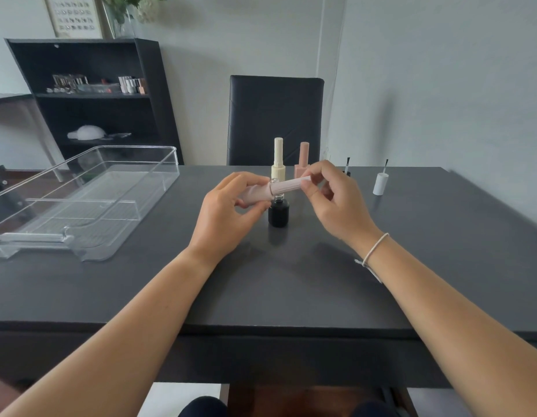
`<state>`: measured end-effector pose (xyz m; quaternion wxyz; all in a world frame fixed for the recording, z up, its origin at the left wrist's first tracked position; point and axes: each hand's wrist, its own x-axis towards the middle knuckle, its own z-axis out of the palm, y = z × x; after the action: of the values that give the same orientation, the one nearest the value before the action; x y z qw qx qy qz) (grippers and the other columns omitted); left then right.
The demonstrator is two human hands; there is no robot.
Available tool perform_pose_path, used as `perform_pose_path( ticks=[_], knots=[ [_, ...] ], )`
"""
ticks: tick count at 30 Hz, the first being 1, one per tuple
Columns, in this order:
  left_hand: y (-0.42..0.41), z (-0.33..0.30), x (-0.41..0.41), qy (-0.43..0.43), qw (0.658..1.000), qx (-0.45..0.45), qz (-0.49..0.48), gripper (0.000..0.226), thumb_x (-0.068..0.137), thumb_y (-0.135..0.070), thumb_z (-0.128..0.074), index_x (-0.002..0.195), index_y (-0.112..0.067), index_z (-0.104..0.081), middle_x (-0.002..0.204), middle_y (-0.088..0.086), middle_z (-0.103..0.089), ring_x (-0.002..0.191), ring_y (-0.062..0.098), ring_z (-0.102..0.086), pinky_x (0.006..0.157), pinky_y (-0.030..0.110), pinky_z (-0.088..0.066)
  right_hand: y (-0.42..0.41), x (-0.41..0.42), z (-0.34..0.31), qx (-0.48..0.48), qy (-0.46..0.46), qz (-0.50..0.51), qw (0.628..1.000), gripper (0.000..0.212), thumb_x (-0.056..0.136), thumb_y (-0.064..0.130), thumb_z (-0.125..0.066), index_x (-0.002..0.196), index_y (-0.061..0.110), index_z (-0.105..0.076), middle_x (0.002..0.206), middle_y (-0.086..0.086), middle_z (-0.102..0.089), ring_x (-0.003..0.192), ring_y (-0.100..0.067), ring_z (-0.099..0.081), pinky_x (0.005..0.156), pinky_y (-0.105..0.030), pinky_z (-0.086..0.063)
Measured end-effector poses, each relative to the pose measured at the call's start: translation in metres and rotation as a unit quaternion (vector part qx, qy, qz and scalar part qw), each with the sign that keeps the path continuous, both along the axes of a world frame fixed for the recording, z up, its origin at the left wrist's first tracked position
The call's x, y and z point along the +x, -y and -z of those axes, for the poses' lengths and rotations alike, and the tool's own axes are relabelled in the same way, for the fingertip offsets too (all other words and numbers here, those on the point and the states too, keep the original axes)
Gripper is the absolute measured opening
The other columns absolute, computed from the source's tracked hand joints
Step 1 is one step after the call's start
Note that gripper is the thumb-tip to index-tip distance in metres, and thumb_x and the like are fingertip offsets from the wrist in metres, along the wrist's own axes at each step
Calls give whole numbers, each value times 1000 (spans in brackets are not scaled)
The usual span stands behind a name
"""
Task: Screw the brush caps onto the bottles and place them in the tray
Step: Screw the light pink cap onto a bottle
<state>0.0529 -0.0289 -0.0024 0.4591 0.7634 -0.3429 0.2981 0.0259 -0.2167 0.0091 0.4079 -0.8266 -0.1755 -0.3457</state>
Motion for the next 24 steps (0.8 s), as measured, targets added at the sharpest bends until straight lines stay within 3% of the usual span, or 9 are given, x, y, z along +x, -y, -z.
perform_pose_path(
  ticks=[3,5,8,13,19,24],
  knots=[
    [-1,0,0,3,1000,5,2,30,77,-11,-71,103,-21,-63,100,-23,-57,92,7,-57,70,15,-48,1,3,1,2,-6,18,1000,21,89,27,-50,76,11,-54,58,26,-50,51,-4,-40,49,-11,-29],
    [-1,0,1,6,1000,6,1,30,77,-12,-71,104,-23,-62,100,-23,-57,93,6,-56,69,13,-47,0,2,1,4,-6,25,1000,25,90,31,-49,76,12,-57,53,22,-48,51,-2,-41,48,-11,-29],
    [0,0,1,4,1000,1,4,31,77,-11,-72,104,-24,-62,101,-19,-58,93,5,-56,69,11,-47,-1,0,0,12,-3,16,1000,19,90,31,-50,80,16,-56,63,13,-53,51,0,-44,48,-8,-30],
    [-1,0,1,-6,1000,-2,6,31,76,-10,-72,103,-24,-62,100,-22,-58,93,4,-56,68,11,-47,-2,-2,-2,-6,-19,-1,1000,9,89,19,-54,90,11,-57,73,14,-53,48,-7,-39,48,-9,-31],
    [0,0,1,-21,1000,-3,9,32,77,-13,-71,102,-30,-60,100,-26,-57,93,-1,-55,69,11,-47,-3,0,-3,-7,-11,18,1000,11,90,17,-54,91,6,-59,68,15,-51,53,-4,-43,50,-8,-33],
    [-7,0,3,-71,997,6,4,43,75,-22,-74,113,-31,-56,105,-17,-58,98,5,-56,74,23,-52,-4,1,-8,30,7,19,999,8,91,14,-52,87,10,-58,67,-5,-60,49,-2,-41,49,-10,-31]
  ],
)
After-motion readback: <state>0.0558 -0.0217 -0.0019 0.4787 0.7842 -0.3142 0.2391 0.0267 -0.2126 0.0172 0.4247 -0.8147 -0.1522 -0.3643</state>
